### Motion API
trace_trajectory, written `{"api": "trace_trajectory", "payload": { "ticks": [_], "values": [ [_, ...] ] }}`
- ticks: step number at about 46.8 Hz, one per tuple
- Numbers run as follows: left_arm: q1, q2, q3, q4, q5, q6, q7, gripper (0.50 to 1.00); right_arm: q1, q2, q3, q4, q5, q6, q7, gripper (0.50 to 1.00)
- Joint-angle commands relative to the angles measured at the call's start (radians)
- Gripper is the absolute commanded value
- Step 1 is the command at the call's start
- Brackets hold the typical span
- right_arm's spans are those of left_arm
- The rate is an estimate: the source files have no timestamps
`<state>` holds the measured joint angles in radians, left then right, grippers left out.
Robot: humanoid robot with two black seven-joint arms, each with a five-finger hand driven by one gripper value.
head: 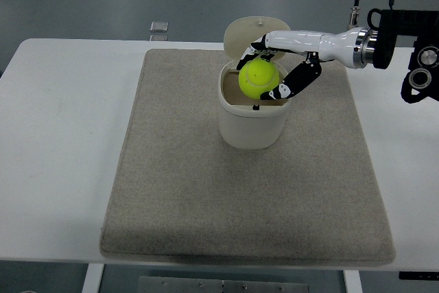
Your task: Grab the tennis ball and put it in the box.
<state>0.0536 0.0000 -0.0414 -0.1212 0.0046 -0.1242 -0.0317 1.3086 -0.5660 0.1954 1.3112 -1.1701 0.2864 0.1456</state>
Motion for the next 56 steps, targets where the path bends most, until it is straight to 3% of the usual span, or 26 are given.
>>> {"api": "trace_trajectory", "payload": {
  "ticks": [1, 7, 26, 29, 42, 56],
  "values": [
    [-0.001, 0.0, 0.0, 0.0, 0.0, 0.0, -0.001, 0.996, -0.003, 0.0, -0.001, -0.001, 0.0, 0.0, 0.0, 0.811],
    [0.0, 0.0, 0.0, 0.0, 0.0, 0.0, -0.001, 0.996, -0.006, 0.0, -0.001, -0.001, 0.0, 0.0, 0.0, 0.856],
    [-0.001, 0.0, 0.0, 0.0, 0.0, 0.0, -0.001, 0.996, -0.006, 0.0, -0.001, -0.001, 0.0, 0.007, 0.0, 0.862],
    [0.0, 0.0, 0.0, 0.0, 0.0, 0.0, -0.001, 0.996, -0.006, 0.0, -0.001, -0.001, 0.0, 0.007, 0.0, 0.901],
    [0.0, 0.0, 0.0, 0.0, 0.0, 0.0, 0.001, 0.996, 0.0, -0.009, 0.006, 0.0, 0.003, 0.016, 0.003, 0.905],
    [0.0, 0.0, 0.0, 0.0, 0.0, 0.0, 0.001, 0.996, 0.008, -0.078, 0.062, 0.013, 0.116, 0.233, 0.012, 0.919]
  ]
}}
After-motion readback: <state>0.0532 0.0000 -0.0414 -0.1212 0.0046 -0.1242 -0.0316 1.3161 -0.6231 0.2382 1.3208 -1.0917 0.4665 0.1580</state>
